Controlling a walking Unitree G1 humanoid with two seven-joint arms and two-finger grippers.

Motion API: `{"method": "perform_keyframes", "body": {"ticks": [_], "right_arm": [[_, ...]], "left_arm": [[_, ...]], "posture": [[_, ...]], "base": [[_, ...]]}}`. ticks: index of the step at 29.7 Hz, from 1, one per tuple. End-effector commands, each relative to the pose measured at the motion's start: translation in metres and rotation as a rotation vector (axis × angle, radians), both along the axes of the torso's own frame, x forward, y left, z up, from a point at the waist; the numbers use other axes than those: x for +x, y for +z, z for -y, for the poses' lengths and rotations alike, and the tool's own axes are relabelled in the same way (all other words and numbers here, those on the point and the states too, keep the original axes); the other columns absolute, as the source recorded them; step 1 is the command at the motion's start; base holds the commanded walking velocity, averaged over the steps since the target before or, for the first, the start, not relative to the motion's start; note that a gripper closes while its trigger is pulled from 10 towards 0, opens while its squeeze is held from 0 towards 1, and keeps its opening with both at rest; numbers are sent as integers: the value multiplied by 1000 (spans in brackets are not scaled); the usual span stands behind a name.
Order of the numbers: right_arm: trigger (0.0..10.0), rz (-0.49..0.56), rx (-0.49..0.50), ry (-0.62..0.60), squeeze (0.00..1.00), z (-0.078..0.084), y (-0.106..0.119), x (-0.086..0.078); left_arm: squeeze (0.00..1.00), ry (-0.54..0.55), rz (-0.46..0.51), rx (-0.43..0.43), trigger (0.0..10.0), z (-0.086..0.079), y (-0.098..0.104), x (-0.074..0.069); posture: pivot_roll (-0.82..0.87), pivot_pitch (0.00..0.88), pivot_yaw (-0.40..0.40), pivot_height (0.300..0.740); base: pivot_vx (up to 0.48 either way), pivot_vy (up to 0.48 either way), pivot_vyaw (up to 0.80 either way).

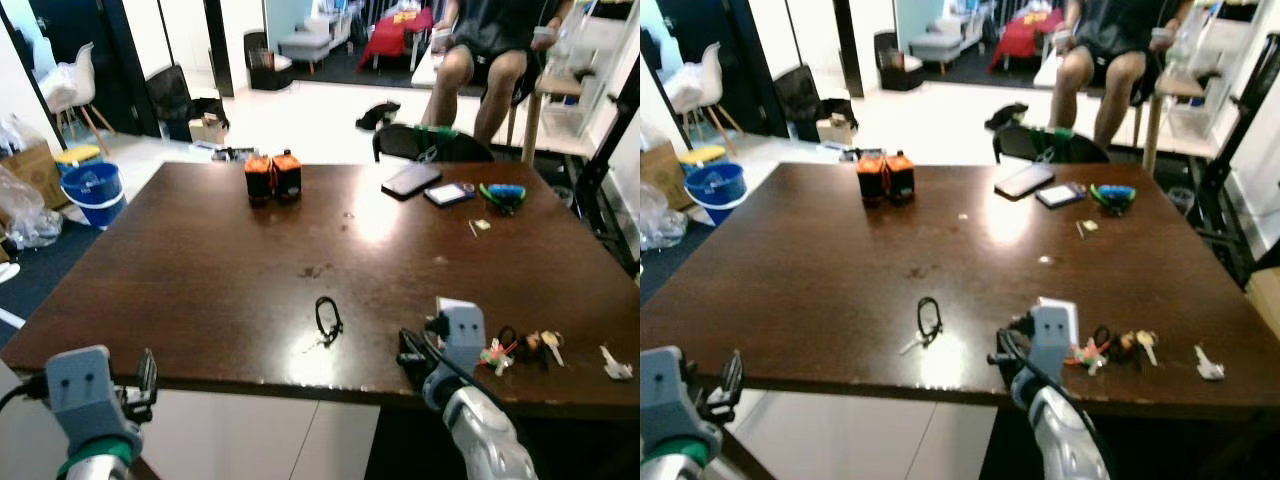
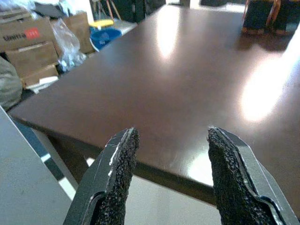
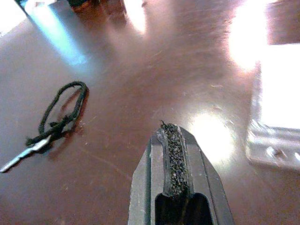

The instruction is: Hang keys on a hook

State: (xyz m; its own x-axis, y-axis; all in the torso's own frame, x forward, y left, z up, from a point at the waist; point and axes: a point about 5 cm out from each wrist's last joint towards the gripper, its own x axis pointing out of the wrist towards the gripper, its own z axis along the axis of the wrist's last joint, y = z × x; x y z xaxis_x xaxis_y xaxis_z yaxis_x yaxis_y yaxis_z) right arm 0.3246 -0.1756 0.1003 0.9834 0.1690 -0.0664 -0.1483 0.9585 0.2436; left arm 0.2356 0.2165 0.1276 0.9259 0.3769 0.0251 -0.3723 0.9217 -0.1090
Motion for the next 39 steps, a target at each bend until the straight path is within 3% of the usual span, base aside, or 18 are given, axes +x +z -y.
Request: {"method": "perform_keyframes", "body": {"ticks": [1, 9, 12, 16, 18, 20, 23, 28, 32, 35, 37, 39], "right_arm": [[10000, -52, 31, -3, 0, -5, -12, -7], [10000, -33, 28, 1, 0, -18, -12, -7], [10000, 122, -11, 73, 0, -39, 18, -1], [10000, 164, -5, 102, 0, -46, 29, 1], [10000, 175, 14, 133, 0, -52, 37, 4], [10000, 170, 12, 137, 0, -53, 38, 6], [10000, 117, -23, 187, 0, -53, 31, 3], [10000, 109, -52, 227, 0, -52, 30, 0], [10000, 63, -121, 165, 0, -38, 20, 0], [10000, 63, -121, 165, 0, -38, 20, 0], [10000, 12, -153, 80, 0, -22, 11, -1], [10000, 2, -154, 66, 0, -19, 9, -1]], "left_arm": [[0, 7, 13, -10, 10000, -2, 2, 1], [0, -45, 10, 30, 10000, 4, 5, 6], [0, -108, 80, 68, 10000, 14, 24, 12], [0, -116, 104, 77, 10000, 16, 30, 12], [0, -135, 148, 95, 10000, 26, 41, 13], [0, -140, 157, 98, 10000, 29, 43, 13], [0, -100, 148, 70, 10000, 34, 34, 5], [0, -82, 139, 51, 10000, 35, 29, 2], [0, -102, 124, 56, 10000, 37, 26, 2], [0, -102, 124, 56, 10000, 37, 26, 2], [0, -122, 95, 97, 10000, 28, 24, 1], [0, -122, 89, 107, 10000, 24, 24, 1]], "posture": [[-131, 0, 128, 740], [-133, 0, 135, 740], [-123, 0, 113, 740], [-123, 0, 103, 740], [-116, 0, 52, 740], [-116, 0, 52, 740], [-146, 5, -18, 740], [-155, 13, -25, 740], [-160, 23, -5, 740], [-160, 23, -5, 740], [-162, 31, 30, 740], [-160, 35, 38, 740]], "base": [[0, 0, 0], [0, 0, 0], [0, 0, 0], [0, 0, 0], [0, 0, 0], [0, 0, 0], [0, 0, 0], [0, 0, 0], [0, 0, 0], [0, 0, 0], [0, 0, -800], [0, 0, -800]]}}
